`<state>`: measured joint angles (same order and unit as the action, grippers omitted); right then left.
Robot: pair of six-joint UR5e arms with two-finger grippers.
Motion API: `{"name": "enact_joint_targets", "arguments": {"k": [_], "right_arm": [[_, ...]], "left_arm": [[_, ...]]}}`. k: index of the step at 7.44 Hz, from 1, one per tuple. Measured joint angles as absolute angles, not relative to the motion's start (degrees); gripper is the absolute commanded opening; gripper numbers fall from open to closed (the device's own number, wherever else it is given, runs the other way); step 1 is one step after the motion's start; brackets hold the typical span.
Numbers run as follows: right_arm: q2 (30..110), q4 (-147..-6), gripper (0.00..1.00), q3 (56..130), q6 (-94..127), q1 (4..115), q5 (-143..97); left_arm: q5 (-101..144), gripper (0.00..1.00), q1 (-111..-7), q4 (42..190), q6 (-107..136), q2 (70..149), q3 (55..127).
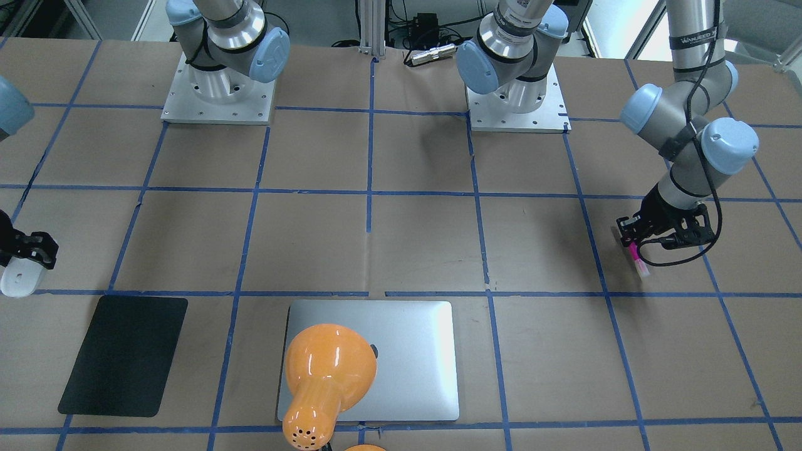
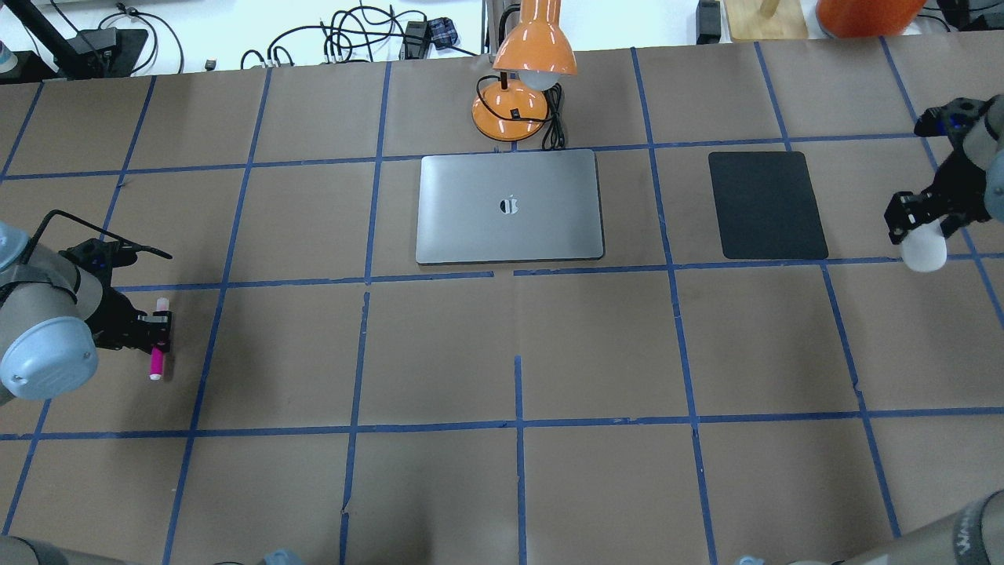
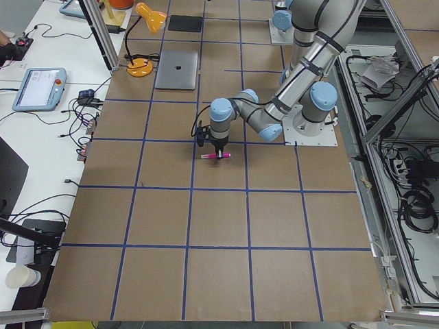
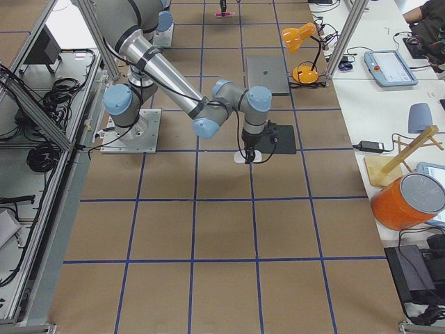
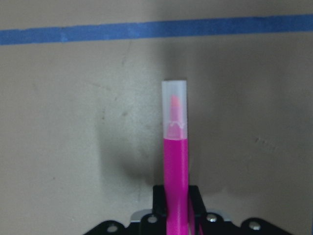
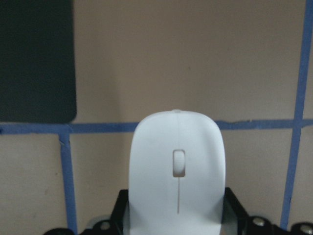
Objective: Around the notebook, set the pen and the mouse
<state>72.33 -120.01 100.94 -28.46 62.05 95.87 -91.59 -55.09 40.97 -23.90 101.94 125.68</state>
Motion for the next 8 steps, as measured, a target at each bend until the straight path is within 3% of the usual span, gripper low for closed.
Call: {"name": "enact_joint_targets", "arguments": {"k": [3,5,6,8], "right_arm": [[61.9,-115.6,0.17,87.2,-18.0,74.6,95.4],[56.1,-115.6,0.16,83.9,-16.5,77.7,95.2],[55.1,-115.8,0.28,83.7,-17.4,77.9,95.3],[53.9,-115.9,1.00,84.0,-16.9,78.0,95.1]], "left_arm": [[-91.3,0.00,-68.1,43.8,6.3,99.4,125.1],[-91.4,0.00,-79.5,44.7,28.0,100.3,122.1],[-91.5,0.00,-85.5,45.6,39.3,100.7,121.1],[-91.1,0.00,-97.1,45.8,62.9,101.6,119.9]]}}
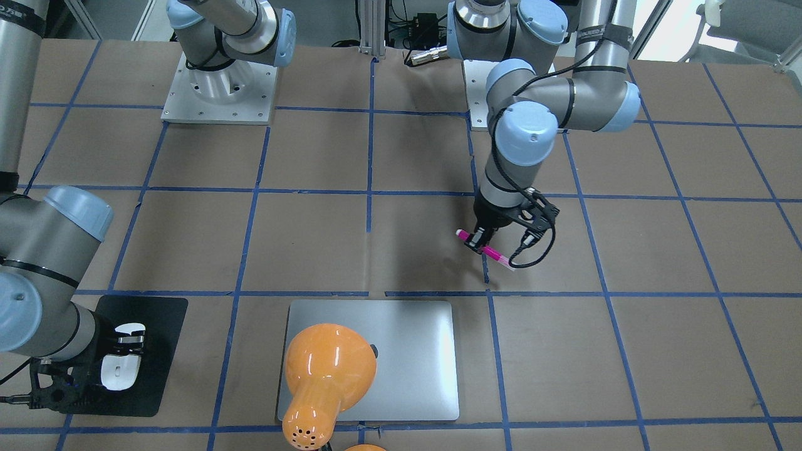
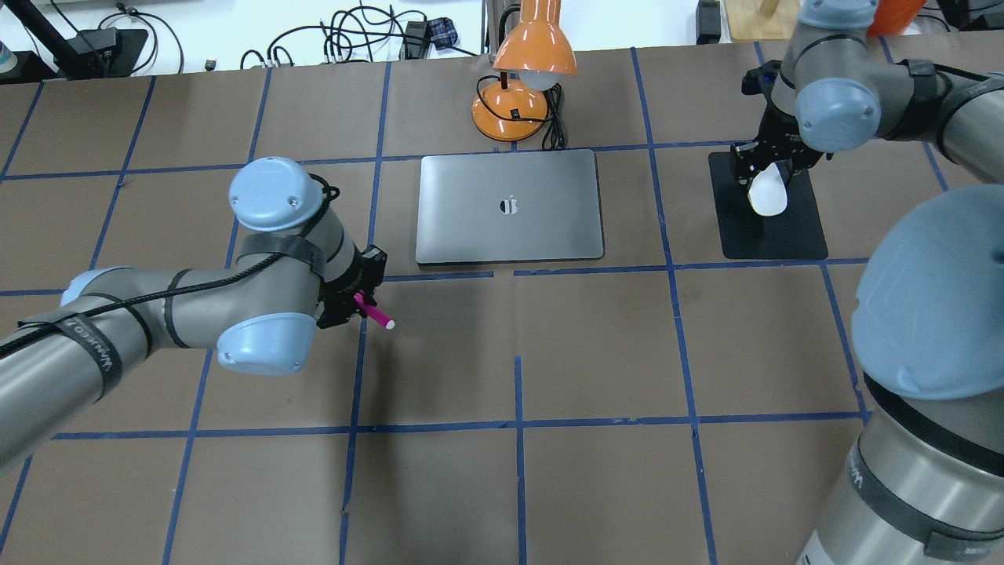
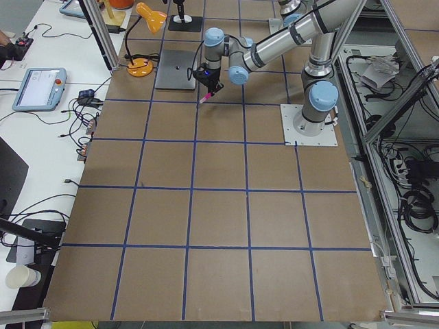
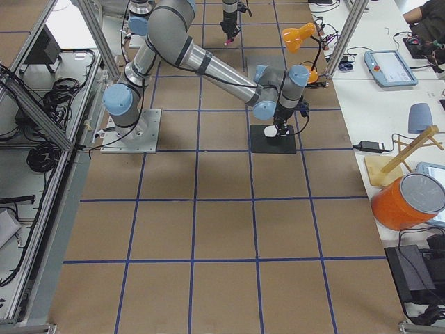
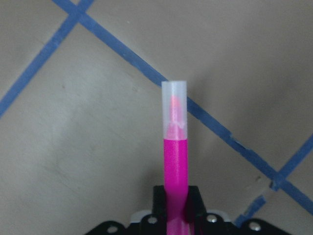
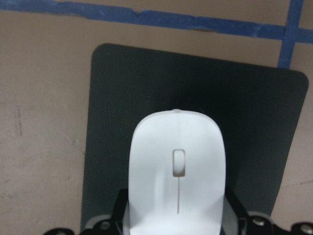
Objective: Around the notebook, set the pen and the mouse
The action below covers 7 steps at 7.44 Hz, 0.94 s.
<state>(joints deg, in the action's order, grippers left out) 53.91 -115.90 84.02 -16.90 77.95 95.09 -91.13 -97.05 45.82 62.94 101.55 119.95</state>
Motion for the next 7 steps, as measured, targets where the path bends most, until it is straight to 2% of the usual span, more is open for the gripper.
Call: {"name": "enact_joint_targets", "arguments": {"k": [3,6,7], "right_arm": [[53.3,-115.9,1.00,83.9,-16.3,78.0,95.0],[56.0,-108.4,1.00,77.0,-15.9,78.6,95.2],[57.6,-103.1,1.00,73.8,-15.2,79.4,95.1]], "left_arm": [[-90.2,0.00,-110.0,46.5,93.1,106.4,114.1],[-88.6,0.00,-116.6,47.0,108.2,114.9,106.7],[-88.4,0.99,-117.8,47.2,108.8,116.4,105.6]]}}
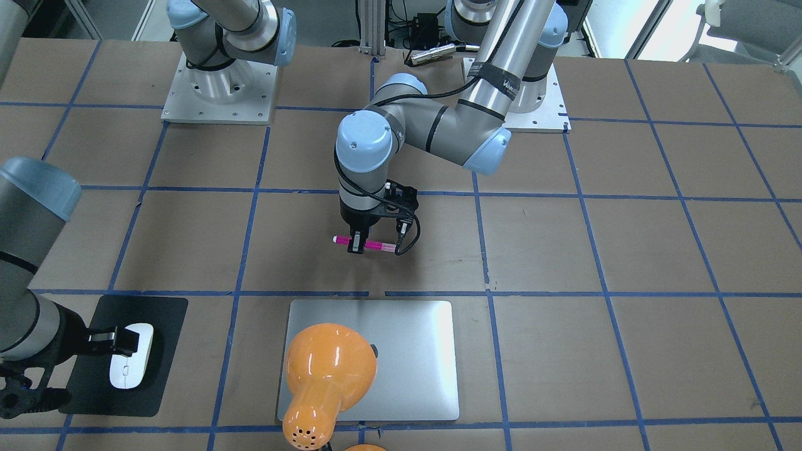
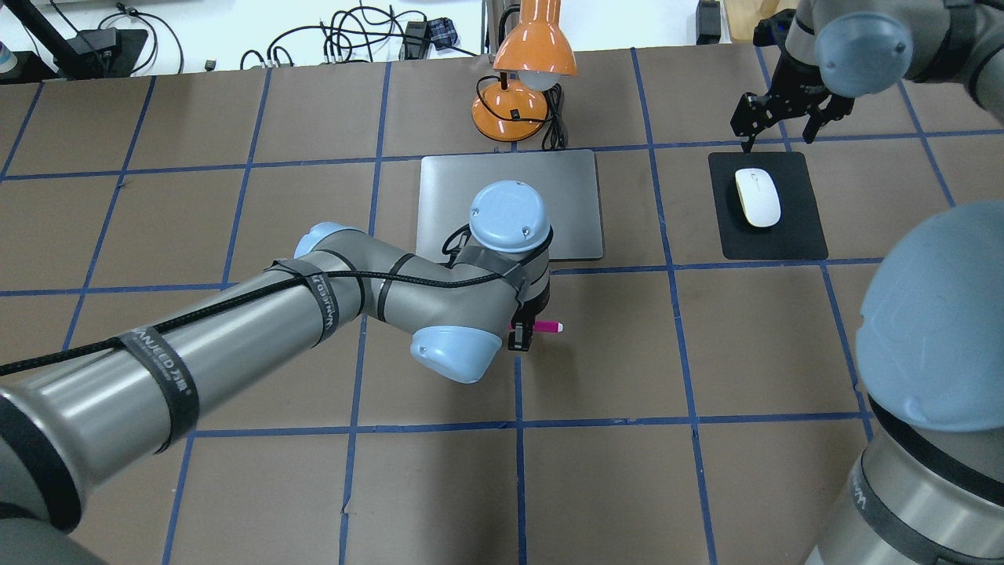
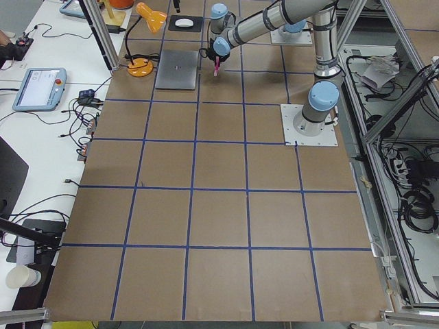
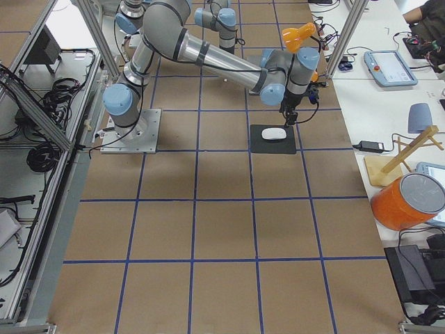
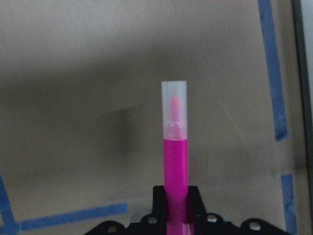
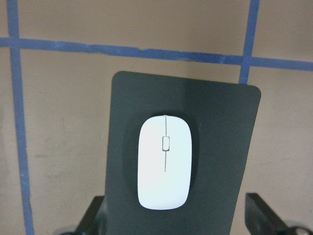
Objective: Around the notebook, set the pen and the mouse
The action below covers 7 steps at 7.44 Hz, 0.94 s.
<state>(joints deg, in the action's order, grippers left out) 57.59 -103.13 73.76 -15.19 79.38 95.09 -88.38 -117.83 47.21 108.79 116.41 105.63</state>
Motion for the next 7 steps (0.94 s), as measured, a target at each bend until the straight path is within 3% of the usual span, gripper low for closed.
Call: {"name": "enact_joint_targets", "arguments": {"k": [4,7], "right_arm": [[66.5,-88.1,1.00,67.4,-7.8,86.4,93.9],[76.8,-76.2,1.00,69.5,-2.7,90.7,91.2]], "left_arm": [[-88.8,1.00,-117.4,48.9,98.2,114.5,106.2],[-86.9,1.00,-111.8,64.5,73.2,105.3,98.3]]}}
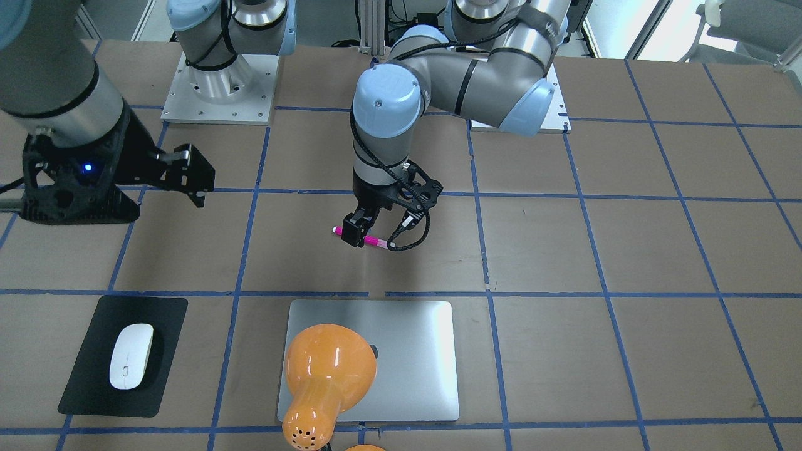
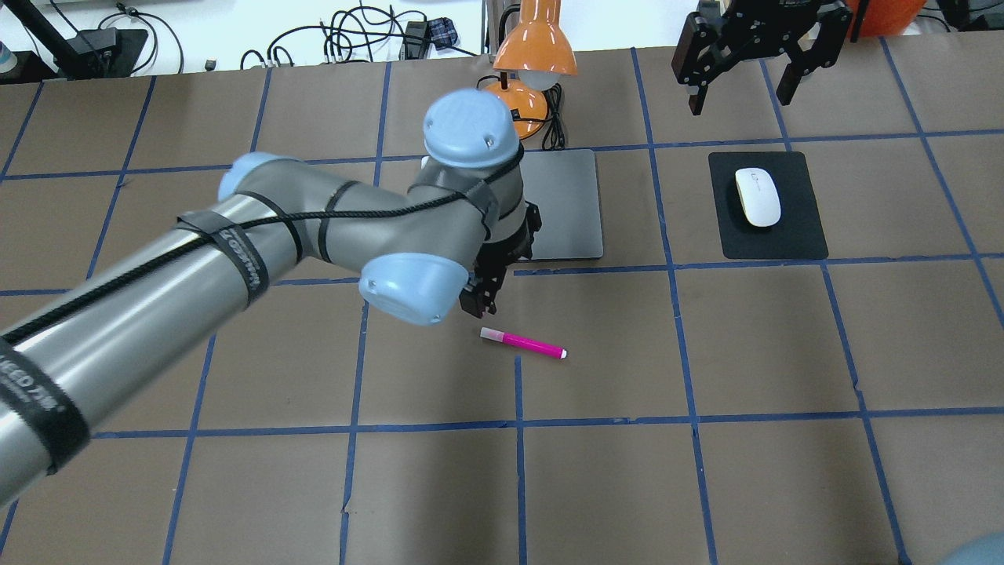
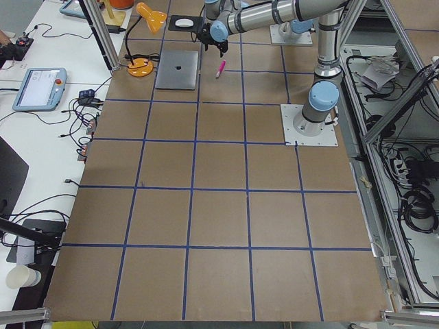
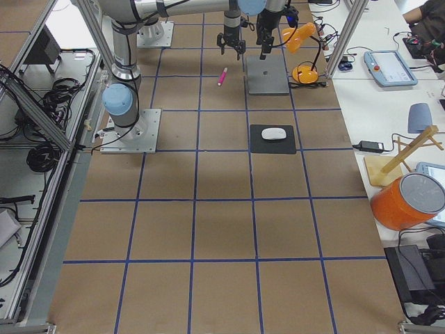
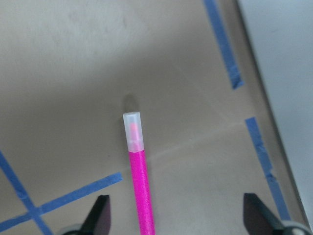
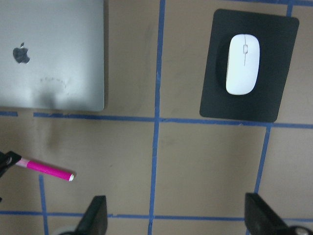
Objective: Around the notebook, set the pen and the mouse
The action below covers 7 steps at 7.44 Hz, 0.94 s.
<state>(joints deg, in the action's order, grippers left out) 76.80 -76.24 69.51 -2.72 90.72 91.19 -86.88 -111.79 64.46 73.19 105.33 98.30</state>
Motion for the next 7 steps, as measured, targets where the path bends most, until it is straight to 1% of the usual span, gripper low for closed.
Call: {"name": "enact_joint_targets", "arguments": {"k": [1,4,6,7], "right_arm": [[78.9,-76.4,1.00,72.0,-2.1,91.1,90.9],[83.3,-86.5,1.00,81.2,-1.3,91.3,91.1],[84.8,-89.3,1.00,84.1,-1.2,91.2,91.1],[85.0,-90.1,1.00,84.4,-1.1,91.2,90.8]], "left_arm": [[-86.9,1.00,-109.0,68.4,63.1,101.5,97.3],[-87.3,1.00,-97.6,83.4,30.0,89.9,96.2],[-87.2,1.00,-90.6,87.9,10.5,85.1,96.3],[-87.2,1.00,-88.3,88.5,4.9,83.9,96.5]]}}
